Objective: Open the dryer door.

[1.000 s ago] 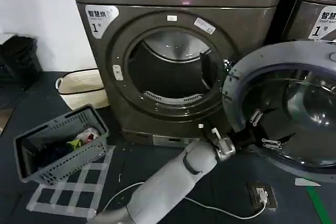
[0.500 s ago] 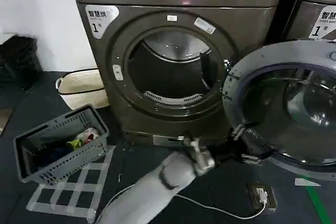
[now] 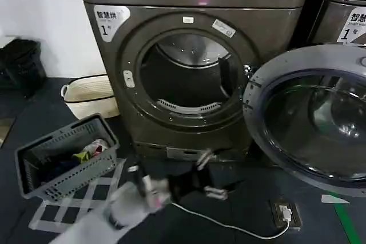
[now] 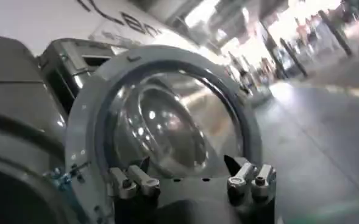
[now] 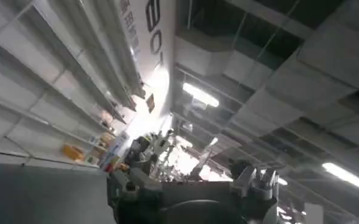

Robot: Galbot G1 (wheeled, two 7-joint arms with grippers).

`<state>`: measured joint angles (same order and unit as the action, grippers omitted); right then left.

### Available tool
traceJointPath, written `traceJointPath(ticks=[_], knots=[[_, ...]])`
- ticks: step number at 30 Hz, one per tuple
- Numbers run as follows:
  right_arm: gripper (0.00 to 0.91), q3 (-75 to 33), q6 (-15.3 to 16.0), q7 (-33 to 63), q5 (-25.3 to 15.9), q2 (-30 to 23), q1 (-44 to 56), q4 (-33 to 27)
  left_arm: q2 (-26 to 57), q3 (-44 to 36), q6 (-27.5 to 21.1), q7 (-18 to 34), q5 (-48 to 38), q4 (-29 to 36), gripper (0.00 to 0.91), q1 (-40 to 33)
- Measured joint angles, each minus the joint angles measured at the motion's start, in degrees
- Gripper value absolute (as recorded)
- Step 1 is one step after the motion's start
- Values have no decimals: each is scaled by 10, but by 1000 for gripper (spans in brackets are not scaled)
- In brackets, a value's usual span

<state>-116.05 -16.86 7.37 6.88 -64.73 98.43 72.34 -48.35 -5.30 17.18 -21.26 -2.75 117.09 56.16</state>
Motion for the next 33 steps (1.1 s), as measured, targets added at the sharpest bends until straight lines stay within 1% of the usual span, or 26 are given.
traceJointPath(ticks=[7,10,13,16,22,26,33], knots=[[907,27,-2,-3,-1,7,-13,1,126,102,61,-6,56,25,907,92],[907,37,-2,-4,-2,11,-16,2,167,148,86,-3,90,20,907,126],[907,46,-2,-6,-2,15,-18,1,197,191,116,9,125,5,907,140],[907,52,-3,-10,-1,20,-19,1,223,234,157,21,173,-23,907,145],[907,59,-2,-22,0,27,-20,0,265,316,251,80,291,-109,907,136],[907,67,1,-26,-1,28,-25,-1,282,358,297,106,371,-164,907,138],[907,85,-6,-31,-2,23,-34,4,292,406,301,128,561,-243,907,130]])
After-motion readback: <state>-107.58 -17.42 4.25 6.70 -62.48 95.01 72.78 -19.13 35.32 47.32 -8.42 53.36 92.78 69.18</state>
